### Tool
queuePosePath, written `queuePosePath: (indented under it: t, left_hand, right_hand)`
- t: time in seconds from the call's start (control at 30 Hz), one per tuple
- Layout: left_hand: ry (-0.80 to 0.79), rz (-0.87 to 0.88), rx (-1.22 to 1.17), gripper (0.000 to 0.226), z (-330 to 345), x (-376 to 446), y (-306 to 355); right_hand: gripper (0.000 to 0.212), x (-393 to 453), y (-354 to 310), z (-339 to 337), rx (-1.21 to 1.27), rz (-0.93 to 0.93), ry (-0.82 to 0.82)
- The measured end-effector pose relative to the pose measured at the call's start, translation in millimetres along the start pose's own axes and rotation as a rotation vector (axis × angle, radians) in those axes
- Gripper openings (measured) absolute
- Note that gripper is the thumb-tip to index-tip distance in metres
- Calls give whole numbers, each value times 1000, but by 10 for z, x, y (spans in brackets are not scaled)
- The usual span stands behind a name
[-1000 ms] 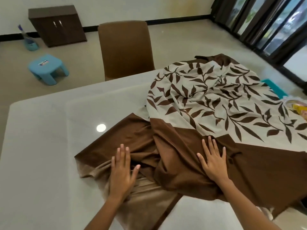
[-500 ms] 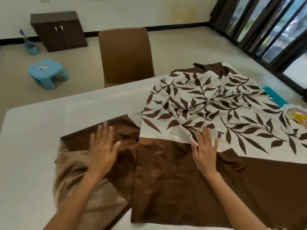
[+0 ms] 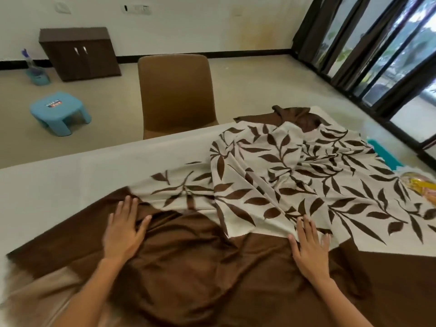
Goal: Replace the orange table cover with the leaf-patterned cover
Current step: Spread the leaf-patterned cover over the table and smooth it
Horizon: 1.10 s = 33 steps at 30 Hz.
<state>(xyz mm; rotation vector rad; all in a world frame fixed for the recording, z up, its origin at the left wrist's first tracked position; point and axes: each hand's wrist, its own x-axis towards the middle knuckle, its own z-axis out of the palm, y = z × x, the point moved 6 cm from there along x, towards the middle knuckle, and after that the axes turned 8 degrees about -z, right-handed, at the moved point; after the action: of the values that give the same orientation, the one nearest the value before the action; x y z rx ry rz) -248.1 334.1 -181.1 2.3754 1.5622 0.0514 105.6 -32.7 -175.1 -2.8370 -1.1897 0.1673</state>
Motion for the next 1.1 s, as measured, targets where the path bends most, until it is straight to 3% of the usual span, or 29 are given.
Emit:
queuePosePath:
  t: [0.1,0.2,0.27,0.37,0.53,0.7,0.97,1.03,1.1]
  left_hand:
    - [23,-40,28,94,-132,-96,-571]
    - [57,-57,48,93,-254,-272,-578]
    - [108,-47,9,89,-363,-249,-271]
    - [128,79,-51,78,-409,69,464]
    - [-109,162,1,90,9,548,1211]
    - [-30,105,-30,99,123,551,891]
    - [63,-250,-2,92,-218,400,-175]
    - [133,-228,-59,93,-290,278,-42]
    - [197,-77,-109,84,-340,199,328]
  right_hand:
    - [78,-99,34,-50,1,2,42]
    - [72,-17,-247,-245,87,-20,190]
    - [68,201,-590,-371,118,-83,246]
    - [64,593,-1068,-359,116,-144,204]
    - [76,801,-1292,21,9,-171,8]
    - [69,678,-951,114,28,-118,41]
    - [85,628,-798,-33,35,-29,107]
    - [77,618,-1066,-191,94,-59,226]
    - [67,672,-1407,-291,140,-139,297]
